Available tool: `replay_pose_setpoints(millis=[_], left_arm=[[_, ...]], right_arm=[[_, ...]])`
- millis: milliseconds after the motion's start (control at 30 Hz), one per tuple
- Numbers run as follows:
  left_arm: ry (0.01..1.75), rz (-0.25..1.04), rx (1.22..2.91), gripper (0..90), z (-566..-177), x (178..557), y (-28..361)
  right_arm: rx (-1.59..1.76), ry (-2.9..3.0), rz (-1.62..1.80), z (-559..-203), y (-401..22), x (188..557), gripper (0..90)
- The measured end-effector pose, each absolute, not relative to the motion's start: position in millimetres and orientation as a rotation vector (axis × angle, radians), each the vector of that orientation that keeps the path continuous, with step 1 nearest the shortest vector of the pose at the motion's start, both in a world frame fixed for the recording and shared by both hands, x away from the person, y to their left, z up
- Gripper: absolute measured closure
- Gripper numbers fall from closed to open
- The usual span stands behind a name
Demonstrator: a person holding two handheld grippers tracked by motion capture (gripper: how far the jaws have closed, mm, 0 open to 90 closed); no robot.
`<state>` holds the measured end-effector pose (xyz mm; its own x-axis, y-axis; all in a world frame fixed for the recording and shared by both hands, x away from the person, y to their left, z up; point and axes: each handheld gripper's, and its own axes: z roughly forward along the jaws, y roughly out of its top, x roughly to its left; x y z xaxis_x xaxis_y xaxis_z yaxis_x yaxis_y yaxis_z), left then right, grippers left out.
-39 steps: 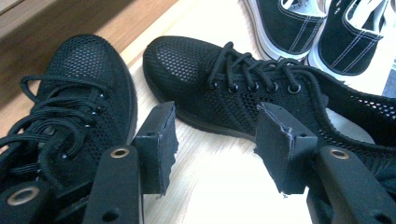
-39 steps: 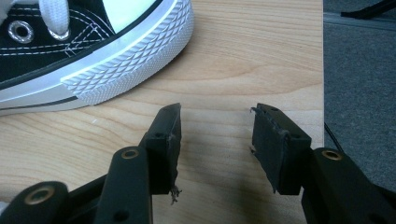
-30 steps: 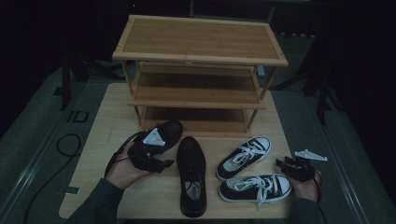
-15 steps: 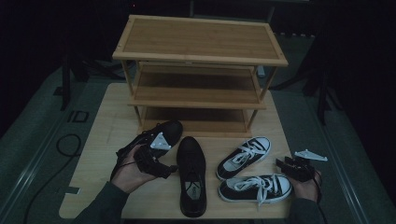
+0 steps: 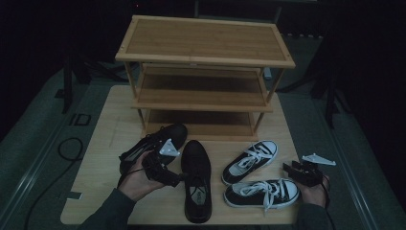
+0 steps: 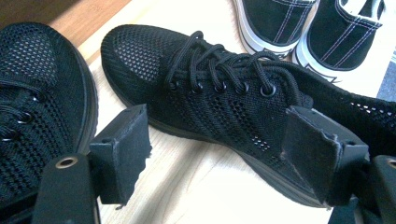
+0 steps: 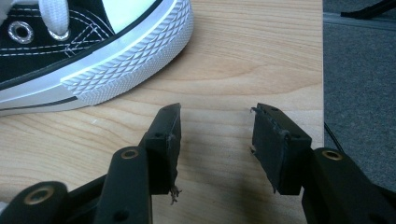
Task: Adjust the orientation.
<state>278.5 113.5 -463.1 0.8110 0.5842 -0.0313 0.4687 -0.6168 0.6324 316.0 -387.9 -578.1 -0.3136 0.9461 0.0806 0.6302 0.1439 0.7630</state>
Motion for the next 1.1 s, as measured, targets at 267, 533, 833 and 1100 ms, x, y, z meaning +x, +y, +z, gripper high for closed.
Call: replay_pose_setpoints(millis=[267,533,833,1100], left_arm=[[0.762,0.215,2.359,24.3,-467,277,108],[0.730,0.178,2.368,29.6,-469,276,97],[0.705,0.137,2.383,34.1,-469,276,84],[0.718,0.128,2.401,37.8,-474,277,77]], right_arm=[[1.507,2.007,1.008,-578,-388,316,51.4],[1.507,2.007,1.008,-578,-388,316,51.4],[1.506,2.006,1.009,-578,-388,316,51.3],[1.506,2.006,1.011,-578,-388,316,51.1]])
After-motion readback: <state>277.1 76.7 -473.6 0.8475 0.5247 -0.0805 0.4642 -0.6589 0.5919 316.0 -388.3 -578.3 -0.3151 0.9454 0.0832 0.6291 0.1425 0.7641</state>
